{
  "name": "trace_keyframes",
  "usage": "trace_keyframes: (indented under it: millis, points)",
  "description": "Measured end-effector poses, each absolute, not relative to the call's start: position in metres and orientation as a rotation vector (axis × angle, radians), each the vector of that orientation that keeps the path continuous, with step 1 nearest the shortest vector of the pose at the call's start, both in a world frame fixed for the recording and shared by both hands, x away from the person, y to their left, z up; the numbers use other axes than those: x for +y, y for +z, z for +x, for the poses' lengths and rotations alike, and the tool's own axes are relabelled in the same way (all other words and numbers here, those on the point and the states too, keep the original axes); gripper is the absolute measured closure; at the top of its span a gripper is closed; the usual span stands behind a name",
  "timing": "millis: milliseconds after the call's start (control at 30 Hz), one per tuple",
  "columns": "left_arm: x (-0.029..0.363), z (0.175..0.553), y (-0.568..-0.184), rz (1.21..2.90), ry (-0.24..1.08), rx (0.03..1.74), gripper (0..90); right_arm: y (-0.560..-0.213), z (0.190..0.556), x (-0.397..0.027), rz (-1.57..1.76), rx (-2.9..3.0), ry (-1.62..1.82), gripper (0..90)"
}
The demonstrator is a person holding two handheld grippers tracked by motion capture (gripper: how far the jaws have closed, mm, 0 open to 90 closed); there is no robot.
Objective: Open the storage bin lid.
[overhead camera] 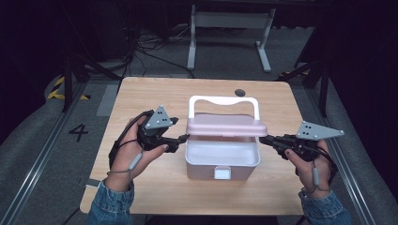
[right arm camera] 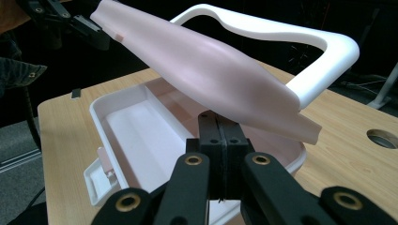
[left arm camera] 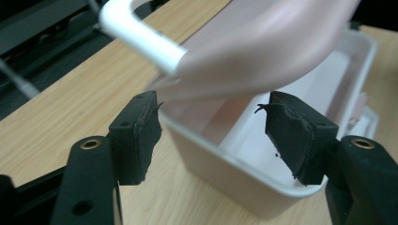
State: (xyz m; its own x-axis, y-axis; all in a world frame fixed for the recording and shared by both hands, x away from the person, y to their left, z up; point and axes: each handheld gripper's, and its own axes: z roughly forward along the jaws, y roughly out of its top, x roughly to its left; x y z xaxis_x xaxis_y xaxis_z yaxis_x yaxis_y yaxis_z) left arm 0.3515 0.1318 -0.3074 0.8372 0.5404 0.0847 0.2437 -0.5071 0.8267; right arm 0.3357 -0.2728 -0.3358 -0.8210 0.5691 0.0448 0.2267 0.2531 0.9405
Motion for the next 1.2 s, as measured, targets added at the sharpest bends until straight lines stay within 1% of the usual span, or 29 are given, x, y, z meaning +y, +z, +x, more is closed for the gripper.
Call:
trace_keyframes:
  millis: [133, 333, 433, 500, 600, 633, 733, 1000, 1100, 1200]
  points:
    - [0.119, 0.352, -0.308, 2.100, 0.428, 0.512, 34.7, -0.336, 0.334, -0.274, 0.744, 2.227, 1.599, 90.0]
    - [0.102, 0.358, -0.308, 2.091, 0.567, 0.455, 33.5, -0.337, 0.330, -0.280, 0.765, 2.212, 1.617, 90.0]
    - [0.098, 0.360, -0.308, 2.061, 0.566, 0.441, 34.7, -0.338, 0.327, -0.283, 0.777, 2.209, 1.618, 90.0]
    - [0.096, 0.362, -0.308, 2.044, 0.561, 0.434, 37.0, -0.338, 0.324, -0.287, 0.788, 2.201, 1.616, 90.0]
    - [0.094, 0.367, -0.310, 2.041, 0.552, 0.435, 37.2, -0.337, 0.322, -0.291, 0.798, 2.196, 1.612, 89.9]
    - [0.094, 0.369, -0.310, 2.045, 0.542, 0.440, 40.2, -0.337, 0.320, -0.292, 0.807, 2.192, 1.610, 89.6]
    - [0.094, 0.374, -0.310, 2.019, 0.518, 0.454, 41.3, -0.339, 0.317, -0.297, 0.827, 2.193, 1.585, 89.1]
    - [0.095, 0.379, -0.305, 1.981, 0.530, 0.483, 47.0, -0.347, 0.315, -0.306, 0.888, 2.187, 1.536, 87.4]
    - [0.098, 0.382, -0.304, 1.954, 0.538, 0.515, 50.8, -0.354, 0.318, -0.309, 0.915, 2.189, 1.507, 85.2]
    - [0.100, 0.385, -0.304, 1.927, 0.528, 0.528, 53.5, -0.365, 0.324, -0.310, 0.942, 2.199, 1.455, 78.5]
